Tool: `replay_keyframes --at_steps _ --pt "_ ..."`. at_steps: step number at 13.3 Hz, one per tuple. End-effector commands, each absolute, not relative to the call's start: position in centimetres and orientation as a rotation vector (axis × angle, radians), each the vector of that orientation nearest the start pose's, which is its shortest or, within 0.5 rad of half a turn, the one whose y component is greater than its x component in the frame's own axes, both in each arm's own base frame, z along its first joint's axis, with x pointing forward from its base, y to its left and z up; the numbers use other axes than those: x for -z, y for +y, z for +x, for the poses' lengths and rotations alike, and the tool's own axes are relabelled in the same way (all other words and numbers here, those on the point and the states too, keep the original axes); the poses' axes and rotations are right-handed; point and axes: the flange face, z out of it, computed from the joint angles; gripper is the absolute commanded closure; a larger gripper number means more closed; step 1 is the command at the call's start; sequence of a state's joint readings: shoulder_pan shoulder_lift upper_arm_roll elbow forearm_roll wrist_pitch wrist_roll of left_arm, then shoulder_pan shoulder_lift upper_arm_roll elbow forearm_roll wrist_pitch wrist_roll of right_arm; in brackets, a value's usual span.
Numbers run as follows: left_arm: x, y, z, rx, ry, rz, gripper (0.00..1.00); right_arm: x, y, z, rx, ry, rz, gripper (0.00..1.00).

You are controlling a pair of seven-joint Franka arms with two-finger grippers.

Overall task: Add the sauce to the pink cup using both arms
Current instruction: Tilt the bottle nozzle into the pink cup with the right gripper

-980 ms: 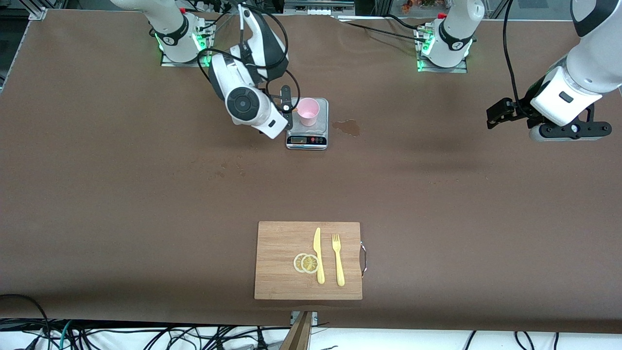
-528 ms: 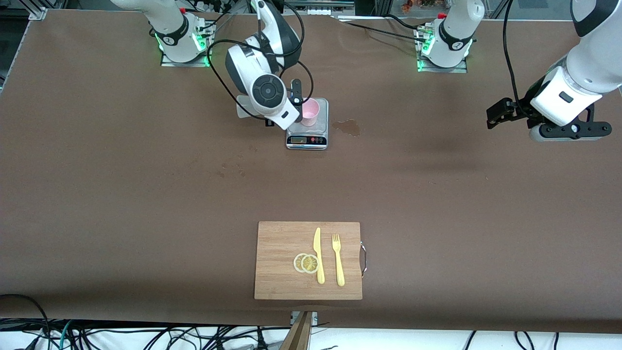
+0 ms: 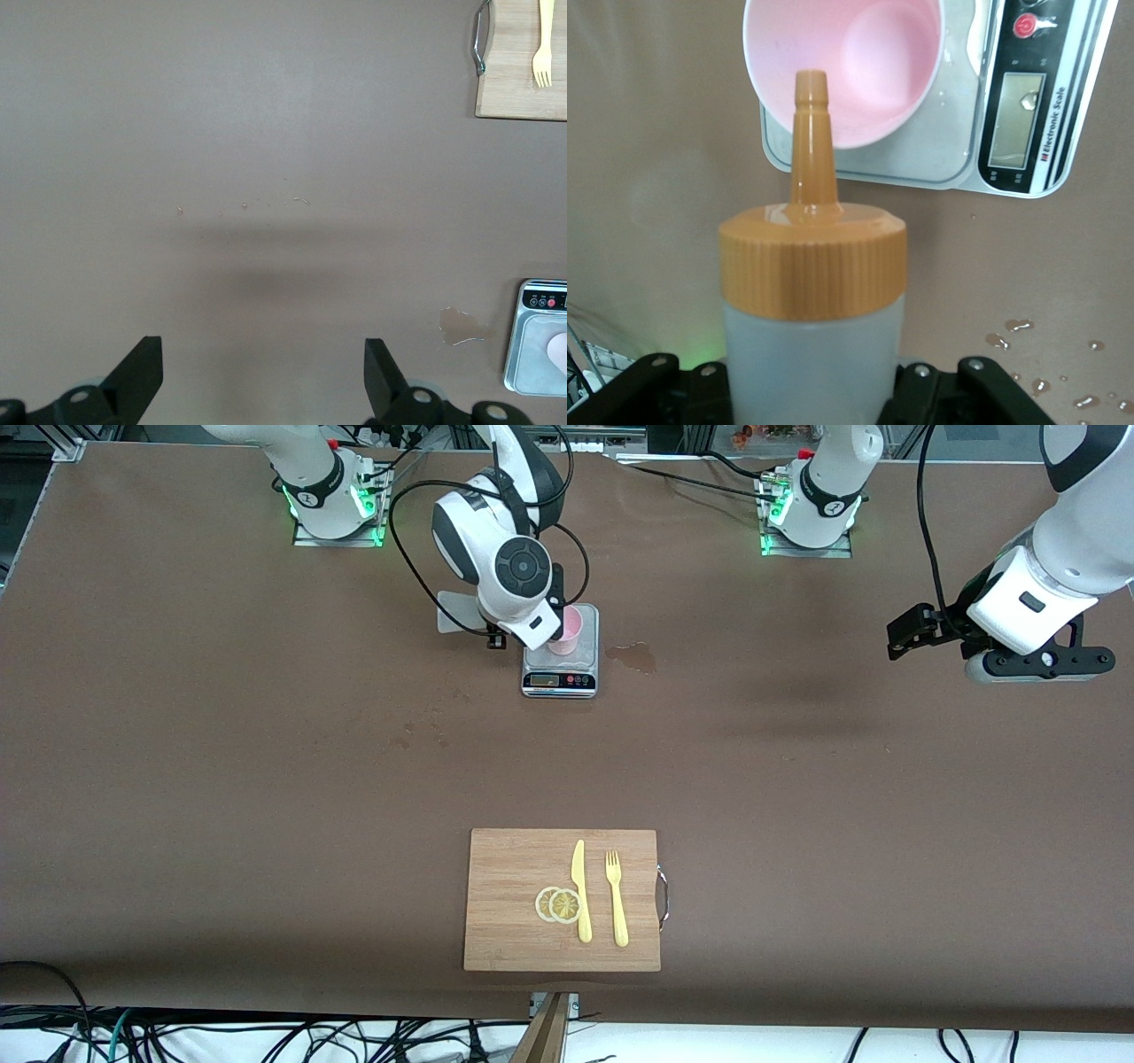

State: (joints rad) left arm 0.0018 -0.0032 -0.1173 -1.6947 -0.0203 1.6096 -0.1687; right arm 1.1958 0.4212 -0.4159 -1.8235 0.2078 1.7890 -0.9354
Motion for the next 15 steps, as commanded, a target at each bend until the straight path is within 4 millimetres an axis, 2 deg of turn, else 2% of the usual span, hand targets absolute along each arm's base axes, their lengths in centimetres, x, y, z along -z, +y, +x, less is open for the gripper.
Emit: replay_keyframes --at_steps 1,5,9,15 --pt "-57.7 -6.4 54.5 -0.139 -0.065 -3.169 0.00 -31.2 44.7 40.3 0.676 2.204 2.113 0.91" --pt "-57.7 -6.4 54.5 -0.139 -0.065 -3.169 0.00 -31.4 45.0 40.6 0.688 2.180 2.055 0.91" --pt "-57.7 -6.4 54.5 -0.139 -0.063 -3.169 0.00 -31.5 46.1 40.9 0.725 2.159 2.004 0.91" --pt "-57.7 -6.4 54.5 -0.139 -0.063 -3.169 0.00 -31.5 46.2 40.8 0.723 2.164 2.020 0.91"
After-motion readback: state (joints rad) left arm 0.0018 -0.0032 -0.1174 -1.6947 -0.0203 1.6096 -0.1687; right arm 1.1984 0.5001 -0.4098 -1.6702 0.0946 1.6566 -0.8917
